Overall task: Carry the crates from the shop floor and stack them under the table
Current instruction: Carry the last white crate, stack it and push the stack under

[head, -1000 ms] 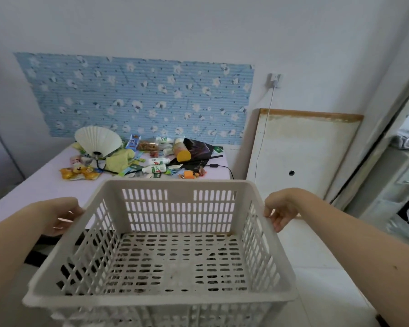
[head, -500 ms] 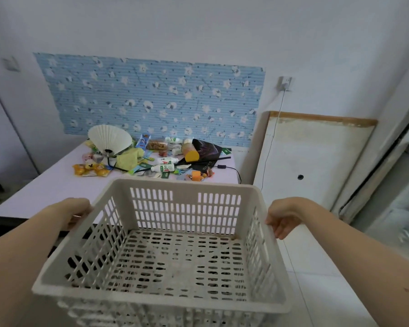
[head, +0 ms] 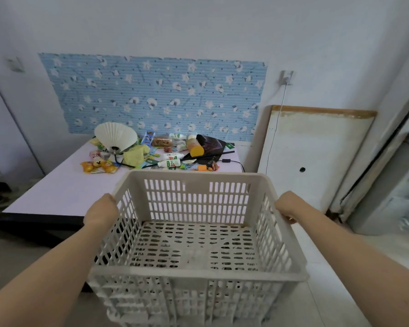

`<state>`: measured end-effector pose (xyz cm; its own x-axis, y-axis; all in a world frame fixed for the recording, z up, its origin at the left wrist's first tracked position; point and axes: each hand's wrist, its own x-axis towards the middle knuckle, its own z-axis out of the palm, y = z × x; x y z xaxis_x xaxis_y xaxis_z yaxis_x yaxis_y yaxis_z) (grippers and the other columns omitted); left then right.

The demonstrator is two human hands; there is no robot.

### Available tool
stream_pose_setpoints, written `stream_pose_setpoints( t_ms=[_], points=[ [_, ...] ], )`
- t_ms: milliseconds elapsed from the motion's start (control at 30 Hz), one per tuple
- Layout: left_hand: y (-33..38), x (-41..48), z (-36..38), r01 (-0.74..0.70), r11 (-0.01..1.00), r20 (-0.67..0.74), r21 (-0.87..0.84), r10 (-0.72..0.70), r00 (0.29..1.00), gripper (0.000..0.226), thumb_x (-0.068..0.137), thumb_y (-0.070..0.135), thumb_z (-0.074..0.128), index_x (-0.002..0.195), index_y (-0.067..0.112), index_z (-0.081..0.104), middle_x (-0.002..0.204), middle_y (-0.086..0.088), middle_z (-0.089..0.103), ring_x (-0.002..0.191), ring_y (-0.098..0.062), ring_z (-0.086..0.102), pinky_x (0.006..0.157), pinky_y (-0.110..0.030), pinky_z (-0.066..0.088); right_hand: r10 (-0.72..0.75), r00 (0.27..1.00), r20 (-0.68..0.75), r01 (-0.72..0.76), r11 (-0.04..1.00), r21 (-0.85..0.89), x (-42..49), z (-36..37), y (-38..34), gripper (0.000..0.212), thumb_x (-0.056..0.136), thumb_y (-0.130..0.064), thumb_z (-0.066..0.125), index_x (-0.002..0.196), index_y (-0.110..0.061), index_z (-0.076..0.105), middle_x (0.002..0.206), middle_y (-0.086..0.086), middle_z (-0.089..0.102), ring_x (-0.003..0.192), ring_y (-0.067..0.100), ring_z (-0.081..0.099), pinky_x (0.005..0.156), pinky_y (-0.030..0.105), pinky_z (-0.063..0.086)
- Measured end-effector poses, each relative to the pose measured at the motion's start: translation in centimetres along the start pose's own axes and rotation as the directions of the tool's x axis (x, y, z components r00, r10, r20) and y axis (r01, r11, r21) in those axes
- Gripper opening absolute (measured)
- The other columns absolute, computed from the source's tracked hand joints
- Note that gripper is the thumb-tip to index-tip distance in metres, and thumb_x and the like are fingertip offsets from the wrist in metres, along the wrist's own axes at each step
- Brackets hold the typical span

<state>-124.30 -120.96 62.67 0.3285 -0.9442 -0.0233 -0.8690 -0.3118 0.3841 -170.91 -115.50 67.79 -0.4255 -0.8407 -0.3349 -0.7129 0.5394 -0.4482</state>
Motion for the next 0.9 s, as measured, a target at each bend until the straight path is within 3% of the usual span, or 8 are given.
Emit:
stream_pose_setpoints(
  t_ms=[100,167,233,300,400,533,700,900],
  points=[
    [-1.2,0.1,1.0,-0.122,0.976,0.042,0.178,0.117,0.992,0.026,0.098,0.004,0.033,0.119,0.000,0.048,0.118,-0.015,0.054,0.095,-0.032,0.062,0.068,-0.032,0.041,-0.077,0.970,-0.230,0.083,0.996,0.016,-1.0,3.3,1.8,0.025,0.098,-0.017,0.036,0.088,-0.005,0.056,0.092,0.014,0.059,0.087,0.031,0.059,0.071,0.033,0.045],
    [-1.3,0.6,1.1,-0.154,0.980,0.052,0.129,0.148,0.988,0.022,0.098,0.006,0.034,0.114,0.001,0.047,0.116,-0.016,0.055,0.091,-0.033,0.061,0.069,-0.032,0.042,-0.066,0.924,-0.378,0.120,0.985,0.120,-1.6,4.8,2.8,0.027,0.100,-0.026,0.032,0.090,-0.013,0.053,0.098,0.013,0.058,0.077,0.029,0.057,0.070,0.037,0.048],
    [-1.4,1.1,1.2,-0.119,0.992,0.059,-0.048,0.122,0.991,0.011,0.098,0.007,0.035,0.104,0.003,0.043,0.109,-0.021,0.058,0.083,-0.034,0.058,0.071,-0.037,0.045,-0.010,0.880,-0.474,0.124,0.970,0.209,-1.8,5.1,3.0,0.023,0.099,-0.032,0.038,0.102,-0.018,0.055,0.105,0.013,0.053,0.069,0.026,0.058,0.060,0.031,0.044],
    [-1.7,1.7,1.4,-0.074,0.955,0.102,-0.287,0.107,0.989,0.014,0.100,0.013,0.035,0.107,0.003,0.042,0.102,-0.024,0.061,0.076,-0.034,0.058,0.068,-0.041,0.048,-0.011,0.866,-0.500,0.164,0.951,0.262,-1.4,4.9,3.2,0.019,0.097,-0.030,0.046,0.106,-0.017,0.057,0.107,0.017,0.056,0.062,0.021,0.057,0.054,0.025,0.038],
    [-2.5,2.2,1.4,0.002,0.831,0.201,-0.556,0.131,0.971,0.026,0.103,0.027,0.030,0.118,0.009,0.040,0.095,-0.023,0.060,0.059,-0.027,0.049,0.050,-0.034,0.045,-0.059,0.852,-0.521,0.208,0.950,0.231,-0.8,4.9,3.3,0.015,0.097,-0.026,0.048,0.098,-0.014,0.058,0.098,0.015,0.062,0.059,0.016,0.054,0.050,0.023,0.035],
    [-2.9,2.6,1.4,-0.007,0.810,0.231,-0.586,0.175,0.957,0.031,0.103,0.035,0.029,0.121,0.012,0.037,0.091,-0.019,0.062,0.064,-0.028,0.052,0.051,-0.033,0.047,-0.082,0.844,-0.530,0.226,0.950,0.214,-1.0,5.4,3.6,0.016,0.098,-0.025,0.046,0.095,-0.015,0.059,0.075,0.000,0.060,0.054,0.011,0.053,0.048,0.021,0.032],
    [-2.8,2.7,1.7,-0.031,0.828,0.185,-0.560,0.162,0.969,0.033,0.103,0.033,0.028,0.125,0.009,0.038,0.086,-0.018,0.063,0.064,-0.029,0.057,0.049,-0.031,0.048,-0.105,0.825,-0.556,0.234,0.958,0.166,-0.8,5.4,3.5,0.016,0.097,-0.020,0.044,0.092,-0.016,0.059,0.070,-0.013,0.052,0.053,0.003,0.050,0.048,0.019,0.030],
    [-2.3,2.3,1.0,-0.034,0.833,0.179,-0.552,0.158,0.971,0.034,0.103,0.029,0.029,0.125,0.007,0.042,0.086,-0.019,0.066,0.063,-0.030,0.058,0.054,-0.032,0.048,-0.167,0.809,-0.563,0.250,0.965,0.073,-0.2,5.4,3.5,0.019,0.096,-0.016,0.043,0.092,-0.012,0.061,0.086,0.004,0.061,0.063,0.013,0.050,0.055,0.027,0.035]
  ],
)
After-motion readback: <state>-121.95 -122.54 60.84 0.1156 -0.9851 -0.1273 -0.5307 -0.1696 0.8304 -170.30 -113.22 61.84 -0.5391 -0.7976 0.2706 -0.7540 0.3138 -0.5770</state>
